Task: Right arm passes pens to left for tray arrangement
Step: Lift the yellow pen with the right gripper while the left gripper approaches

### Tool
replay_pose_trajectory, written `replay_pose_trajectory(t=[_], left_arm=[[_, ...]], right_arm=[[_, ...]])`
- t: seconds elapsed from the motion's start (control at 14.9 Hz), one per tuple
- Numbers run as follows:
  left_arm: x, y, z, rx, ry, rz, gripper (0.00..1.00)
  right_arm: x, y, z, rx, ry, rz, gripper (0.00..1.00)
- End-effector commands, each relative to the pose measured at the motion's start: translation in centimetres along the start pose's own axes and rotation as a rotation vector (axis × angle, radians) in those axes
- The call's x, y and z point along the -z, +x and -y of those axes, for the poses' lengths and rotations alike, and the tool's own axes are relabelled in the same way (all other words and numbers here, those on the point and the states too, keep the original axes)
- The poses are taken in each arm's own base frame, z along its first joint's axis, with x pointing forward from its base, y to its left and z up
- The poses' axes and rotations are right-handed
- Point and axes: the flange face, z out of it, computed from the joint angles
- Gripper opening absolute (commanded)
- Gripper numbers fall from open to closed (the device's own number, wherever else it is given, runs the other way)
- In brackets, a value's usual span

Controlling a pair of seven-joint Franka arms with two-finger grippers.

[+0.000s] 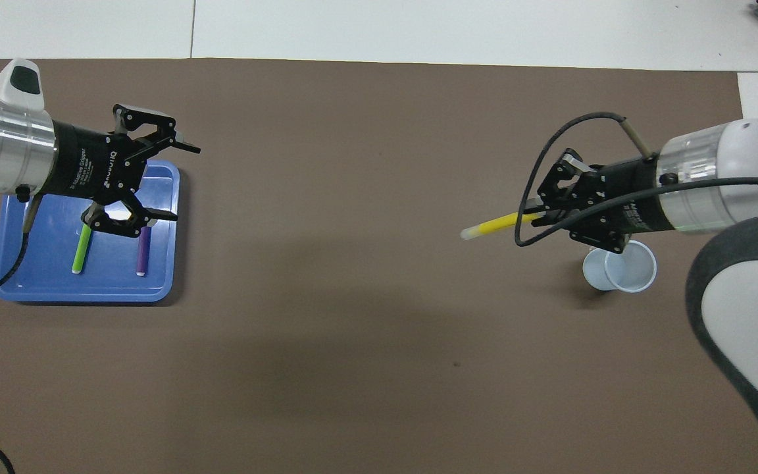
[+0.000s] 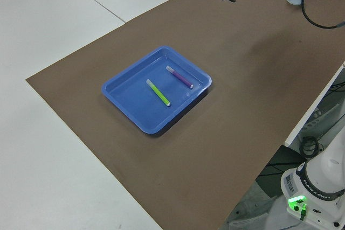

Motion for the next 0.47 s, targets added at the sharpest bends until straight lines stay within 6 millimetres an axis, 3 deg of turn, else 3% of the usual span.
replay_pose_trajectory(t=[0.0, 0.4], left_arm=[[-0.1, -1.6, -0.6, 0.153, -0.06, 0.069, 1.0], [-2.1, -7.8, -2.4, 0.3, -0.101, 0.088, 1.0]], right_arm=[[-2.0, -2.0, 2.0, -0.173, 0.133, 0.019, 0.0], [-5.4, -6.6, 4.9, -0.355, 0.344, 0.036, 0.0]])
